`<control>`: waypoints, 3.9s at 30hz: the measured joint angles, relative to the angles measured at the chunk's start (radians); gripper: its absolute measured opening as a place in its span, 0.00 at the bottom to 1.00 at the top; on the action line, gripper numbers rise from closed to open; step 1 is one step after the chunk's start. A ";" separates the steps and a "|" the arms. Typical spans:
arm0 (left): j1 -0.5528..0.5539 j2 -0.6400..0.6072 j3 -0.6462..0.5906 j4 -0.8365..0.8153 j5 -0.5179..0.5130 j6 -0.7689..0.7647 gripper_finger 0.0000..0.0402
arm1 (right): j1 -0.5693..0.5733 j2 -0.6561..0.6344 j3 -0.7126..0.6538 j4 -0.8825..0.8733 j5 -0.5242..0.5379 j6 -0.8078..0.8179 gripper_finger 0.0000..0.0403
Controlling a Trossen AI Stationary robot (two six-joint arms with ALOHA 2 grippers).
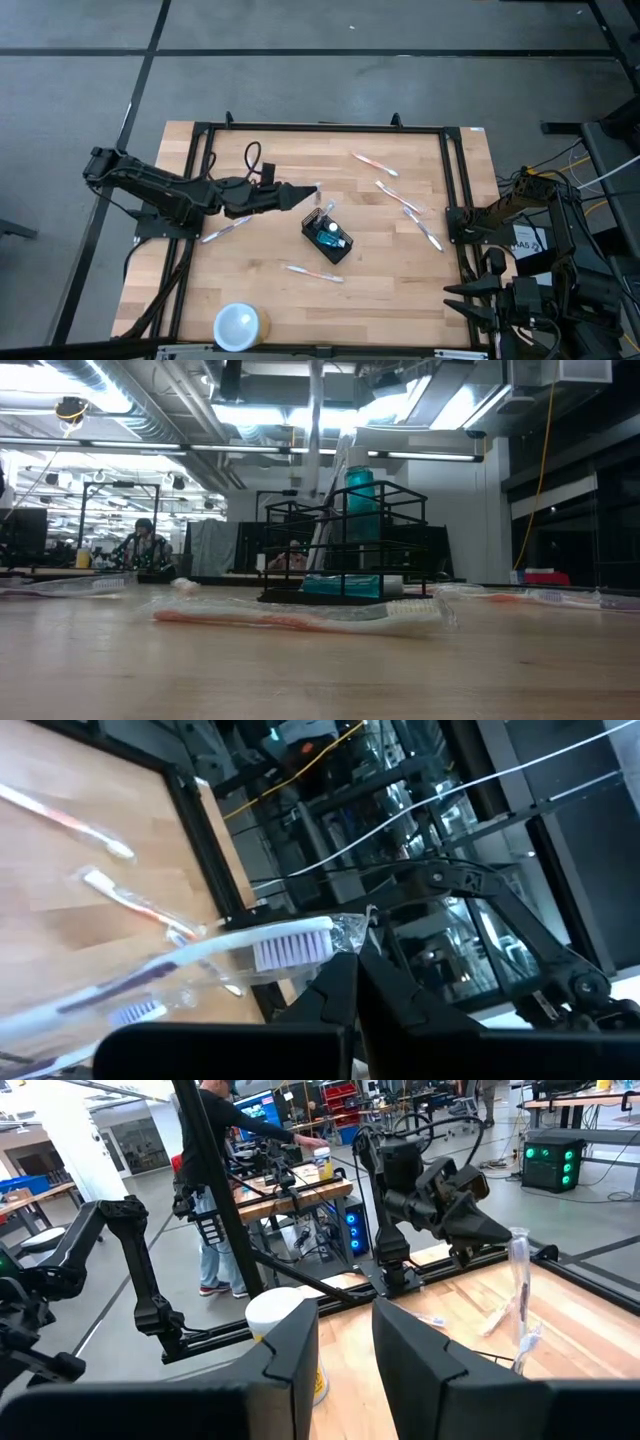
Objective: Pick & Place toothbrushing station
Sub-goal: Put the violet toothbrush into the wire organizer
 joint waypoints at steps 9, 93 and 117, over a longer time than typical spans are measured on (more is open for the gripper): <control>-0.018 0.000 0.031 -0.005 -0.014 0.023 0.00 | 0.000 0.000 0.000 0.000 -0.001 -0.001 0.25; 0.059 -0.024 0.031 -0.765 -0.055 -0.013 0.48 | 0.002 0.003 0.000 0.000 -0.031 0.050 0.25; 0.020 0.101 0.024 -1.405 0.348 0.485 0.37 | 0.000 0.016 0.000 -0.005 -0.034 0.049 0.25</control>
